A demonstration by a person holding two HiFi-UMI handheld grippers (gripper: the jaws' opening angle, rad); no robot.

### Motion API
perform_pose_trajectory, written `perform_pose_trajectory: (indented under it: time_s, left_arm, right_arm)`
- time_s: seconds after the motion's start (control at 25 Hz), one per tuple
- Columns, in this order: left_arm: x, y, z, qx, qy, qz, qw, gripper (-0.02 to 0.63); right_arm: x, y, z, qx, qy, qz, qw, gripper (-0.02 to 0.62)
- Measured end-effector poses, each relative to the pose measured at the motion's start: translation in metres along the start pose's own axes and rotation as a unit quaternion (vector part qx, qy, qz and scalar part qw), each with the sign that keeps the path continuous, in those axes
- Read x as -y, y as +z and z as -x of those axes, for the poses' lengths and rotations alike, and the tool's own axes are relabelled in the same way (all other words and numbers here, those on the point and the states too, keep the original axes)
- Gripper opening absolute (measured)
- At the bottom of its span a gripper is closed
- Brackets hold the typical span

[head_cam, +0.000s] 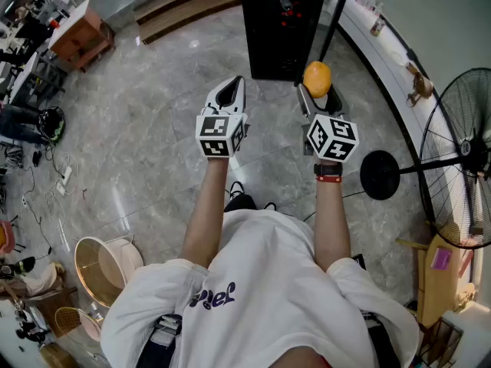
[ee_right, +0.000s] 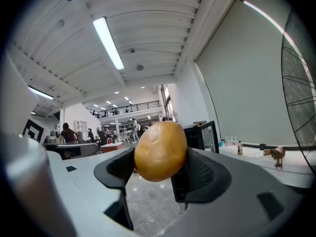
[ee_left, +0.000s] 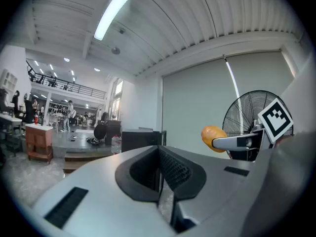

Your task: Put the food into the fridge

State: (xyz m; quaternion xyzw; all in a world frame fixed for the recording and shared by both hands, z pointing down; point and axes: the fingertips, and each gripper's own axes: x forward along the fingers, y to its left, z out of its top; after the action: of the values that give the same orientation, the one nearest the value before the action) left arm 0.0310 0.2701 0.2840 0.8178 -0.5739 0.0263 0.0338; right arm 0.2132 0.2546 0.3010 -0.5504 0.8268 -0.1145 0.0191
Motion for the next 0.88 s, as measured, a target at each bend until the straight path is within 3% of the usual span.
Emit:
perform_pose_trajectory:
  time_s: [0.48,0.88]
  left_arm:
    - [-0.012,-0.018,0.013,-0.012,0.005,0.018,0.9998,0.018]
    - [-0.061,-0.011,-0.06,-0.006,-0.009,0.023,0.9997,0.018]
  right_arm:
    - [-0.015,-0.007,-0.006,0.003,0.002,-0.016,1.0,0.337]
    - [-0.006,0.007,-0.088,0.01,-0.007,-0.028,1.0,0.337]
